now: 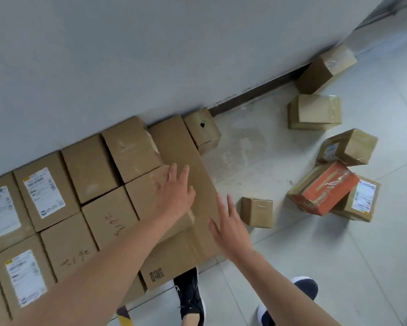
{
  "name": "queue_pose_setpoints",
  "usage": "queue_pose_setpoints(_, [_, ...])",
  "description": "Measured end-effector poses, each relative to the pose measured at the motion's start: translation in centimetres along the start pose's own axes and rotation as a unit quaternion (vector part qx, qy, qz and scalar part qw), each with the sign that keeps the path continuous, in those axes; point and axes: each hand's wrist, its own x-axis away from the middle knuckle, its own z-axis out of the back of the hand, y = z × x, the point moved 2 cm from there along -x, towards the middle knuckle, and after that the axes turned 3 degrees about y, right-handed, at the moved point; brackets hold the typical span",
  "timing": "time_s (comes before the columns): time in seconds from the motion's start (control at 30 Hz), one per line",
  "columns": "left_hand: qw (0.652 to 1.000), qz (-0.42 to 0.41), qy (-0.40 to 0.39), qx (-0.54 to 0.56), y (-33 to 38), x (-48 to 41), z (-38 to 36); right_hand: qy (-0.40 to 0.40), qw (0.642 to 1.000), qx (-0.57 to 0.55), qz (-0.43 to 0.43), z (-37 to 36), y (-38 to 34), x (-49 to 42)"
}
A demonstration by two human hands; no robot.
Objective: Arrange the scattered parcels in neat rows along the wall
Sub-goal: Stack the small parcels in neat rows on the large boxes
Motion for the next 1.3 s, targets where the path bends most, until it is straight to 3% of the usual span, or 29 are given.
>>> queue_pose_setpoints(0.33, [0.993,-0.093,-0.074,-0.022,27.0,5.3,-2.9,0.119,0.978,-0.032,-0.169,17.2,20.4,9.7])
queue_pose_setpoints(0.67, [0.986,-0.126,-0.097,-0.054,46.1,6.4,-5.1,0.137,0.945,-0.065,-0.290,29.1,33.7,13.5])
queue_pose_setpoints(0.87, [0.970,-0.186,-0.091,-0.124,51.9,-0.8,-10.6,0.102,0.923,-0.059,-0.366,28.4,42.2,9.6])
queue_pose_setpoints(1.13, [0.993,-0.088,-0.074,0.007,60.9,-18.4,-20.7,0.076,0.889,-0.084,-0.443,21.0,54.3,-3.6])
queue_pose_setpoints(1.3, [0.999,-0.013,-0.036,0.034,63.2,-23.4,-26.8,0.047,0.882,-0.067,-0.464,15.7,58.6,-9.0])
